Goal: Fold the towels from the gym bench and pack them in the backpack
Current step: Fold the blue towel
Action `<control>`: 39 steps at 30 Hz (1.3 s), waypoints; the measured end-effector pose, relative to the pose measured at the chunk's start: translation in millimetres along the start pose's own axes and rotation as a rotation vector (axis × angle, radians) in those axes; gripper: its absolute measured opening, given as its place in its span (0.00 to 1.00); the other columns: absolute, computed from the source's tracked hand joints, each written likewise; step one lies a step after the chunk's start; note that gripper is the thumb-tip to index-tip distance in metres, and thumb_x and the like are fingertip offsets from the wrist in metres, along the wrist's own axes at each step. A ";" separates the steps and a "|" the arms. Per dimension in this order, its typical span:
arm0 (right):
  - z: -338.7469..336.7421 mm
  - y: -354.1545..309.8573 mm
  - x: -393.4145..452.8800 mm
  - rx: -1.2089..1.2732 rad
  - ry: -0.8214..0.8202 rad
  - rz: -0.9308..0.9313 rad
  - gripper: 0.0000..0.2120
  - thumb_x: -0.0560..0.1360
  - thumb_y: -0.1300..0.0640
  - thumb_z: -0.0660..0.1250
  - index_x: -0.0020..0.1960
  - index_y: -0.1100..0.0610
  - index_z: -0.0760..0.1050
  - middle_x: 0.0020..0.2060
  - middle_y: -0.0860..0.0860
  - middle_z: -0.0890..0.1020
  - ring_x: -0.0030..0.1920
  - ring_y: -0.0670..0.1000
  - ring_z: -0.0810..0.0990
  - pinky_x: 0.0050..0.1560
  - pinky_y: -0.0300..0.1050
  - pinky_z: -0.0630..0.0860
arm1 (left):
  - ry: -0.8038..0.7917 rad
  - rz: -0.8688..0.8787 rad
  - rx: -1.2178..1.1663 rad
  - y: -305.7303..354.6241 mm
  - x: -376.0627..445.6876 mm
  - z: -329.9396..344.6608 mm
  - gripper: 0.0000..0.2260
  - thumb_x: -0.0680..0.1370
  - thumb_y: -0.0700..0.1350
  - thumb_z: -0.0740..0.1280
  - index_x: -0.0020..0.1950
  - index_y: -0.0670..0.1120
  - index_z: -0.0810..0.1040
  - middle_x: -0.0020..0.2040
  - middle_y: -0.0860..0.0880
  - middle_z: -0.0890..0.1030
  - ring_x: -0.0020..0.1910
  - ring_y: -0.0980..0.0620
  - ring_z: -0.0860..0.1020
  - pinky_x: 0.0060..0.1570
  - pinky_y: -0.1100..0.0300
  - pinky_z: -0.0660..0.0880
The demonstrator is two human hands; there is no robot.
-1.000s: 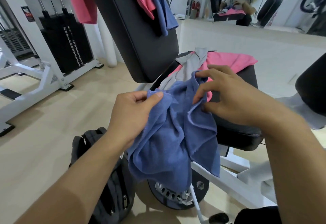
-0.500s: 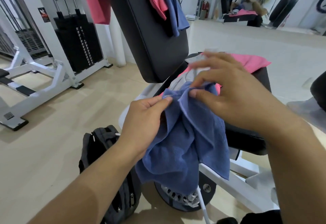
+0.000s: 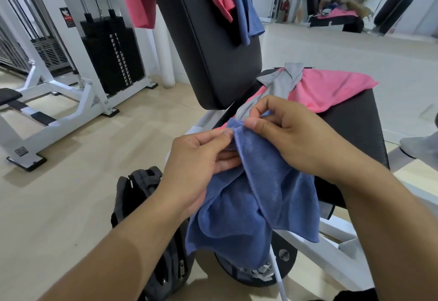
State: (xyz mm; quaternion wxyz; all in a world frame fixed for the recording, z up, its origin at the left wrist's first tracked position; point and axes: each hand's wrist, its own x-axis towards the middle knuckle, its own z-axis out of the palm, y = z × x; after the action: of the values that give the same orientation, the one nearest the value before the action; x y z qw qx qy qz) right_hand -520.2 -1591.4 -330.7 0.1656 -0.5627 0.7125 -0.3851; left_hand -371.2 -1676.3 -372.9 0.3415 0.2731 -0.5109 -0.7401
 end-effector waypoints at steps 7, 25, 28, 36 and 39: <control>6.3 6.4 1.4 0.005 0.033 -0.038 0.06 0.81 0.50 0.68 0.47 0.51 0.78 0.39 0.50 0.86 0.42 0.52 0.83 0.47 0.46 0.78 | 0.010 0.000 -0.013 1.5 -1.7 2.0 0.12 0.82 0.43 0.66 0.45 0.41 0.86 0.40 0.42 0.87 0.41 0.48 0.87 0.41 0.60 0.83; 9.8 5.1 1.1 -0.067 0.087 -0.071 0.07 0.78 0.45 0.69 0.46 0.47 0.78 0.38 0.48 0.85 0.41 0.49 0.82 0.47 0.52 0.79 | -0.009 0.048 0.125 -2.3 -1.7 -3.3 0.07 0.80 0.40 0.70 0.53 0.39 0.86 0.44 0.42 0.88 0.45 0.47 0.87 0.47 0.57 0.83; 3.5 3.3 -1.0 -0.124 0.098 -0.070 0.10 0.75 0.41 0.70 0.45 0.46 0.79 0.36 0.48 0.83 0.38 0.49 0.81 0.43 0.50 0.79 | 0.005 0.092 0.222 0.1 1.0 -8.2 0.07 0.82 0.42 0.68 0.49 0.45 0.87 0.44 0.46 0.88 0.43 0.51 0.86 0.47 0.57 0.81; -15.6 -6.3 -13.1 -0.304 -0.001 -0.060 0.14 0.70 0.41 0.76 0.41 0.50 0.78 0.35 0.47 0.80 0.34 0.44 0.74 0.34 0.40 0.70 | 0.275 0.208 0.111 34.7 19.9 -51.6 0.12 0.84 0.41 0.63 0.44 0.49 0.82 0.44 0.49 0.84 0.43 0.53 0.79 0.49 0.57 0.76; -13.3 -16.5 -18.1 -0.299 -0.052 -0.134 0.10 0.70 0.45 0.78 0.41 0.48 0.79 0.35 0.44 0.81 0.34 0.42 0.76 0.36 0.38 0.70 | 0.387 0.234 0.089 42.1 23.9 -68.9 0.13 0.85 0.42 0.61 0.44 0.49 0.80 0.42 0.52 0.82 0.43 0.55 0.78 0.46 0.61 0.75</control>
State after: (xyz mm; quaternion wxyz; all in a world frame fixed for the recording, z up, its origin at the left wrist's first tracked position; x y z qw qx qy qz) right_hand -512.4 -1570.9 -313.5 0.0722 -0.6372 0.7182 -0.2701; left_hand -324.6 -1744.6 -357.2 0.5043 0.3636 -0.4960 -0.6062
